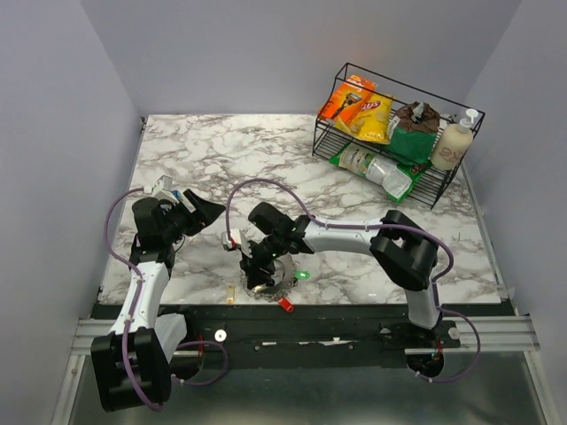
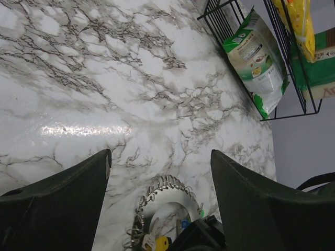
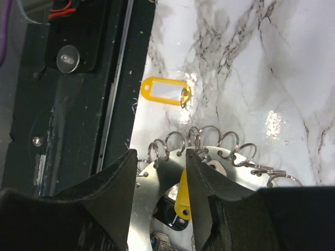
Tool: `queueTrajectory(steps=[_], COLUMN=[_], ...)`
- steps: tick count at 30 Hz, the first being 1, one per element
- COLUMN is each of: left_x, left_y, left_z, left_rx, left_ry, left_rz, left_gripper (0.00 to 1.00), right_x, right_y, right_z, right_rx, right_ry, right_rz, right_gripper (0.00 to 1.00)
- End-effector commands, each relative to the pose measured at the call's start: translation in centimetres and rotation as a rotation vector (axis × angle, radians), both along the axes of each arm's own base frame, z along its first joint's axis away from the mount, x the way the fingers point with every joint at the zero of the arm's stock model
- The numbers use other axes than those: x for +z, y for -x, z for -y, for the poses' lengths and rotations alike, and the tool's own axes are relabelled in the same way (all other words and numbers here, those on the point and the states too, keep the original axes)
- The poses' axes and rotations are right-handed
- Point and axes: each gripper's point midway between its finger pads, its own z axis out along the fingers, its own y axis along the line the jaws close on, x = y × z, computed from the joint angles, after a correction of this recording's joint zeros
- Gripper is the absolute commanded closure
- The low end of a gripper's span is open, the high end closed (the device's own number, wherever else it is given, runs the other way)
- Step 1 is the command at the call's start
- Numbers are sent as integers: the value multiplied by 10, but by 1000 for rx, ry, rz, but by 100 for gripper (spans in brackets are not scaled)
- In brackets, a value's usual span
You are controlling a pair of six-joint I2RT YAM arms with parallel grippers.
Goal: Put the keys on the keyring
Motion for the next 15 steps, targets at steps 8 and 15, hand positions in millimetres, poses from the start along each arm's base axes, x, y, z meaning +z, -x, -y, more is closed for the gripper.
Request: queueTrajectory(steps=[8,15], left_x=[8,6], left_y=[1,1], left_z=[3,4], left_rx=[-30,-32], left_ry=[11,16], left_rz=[34,30], left_gripper=[15,15], right_x=[3,0], right_y=[-15,-13], right_z=[-14,-18], right_rx=[-59,-53], right_ry=[-17,-17], right_rz=[29,7], right_gripper=[50,57])
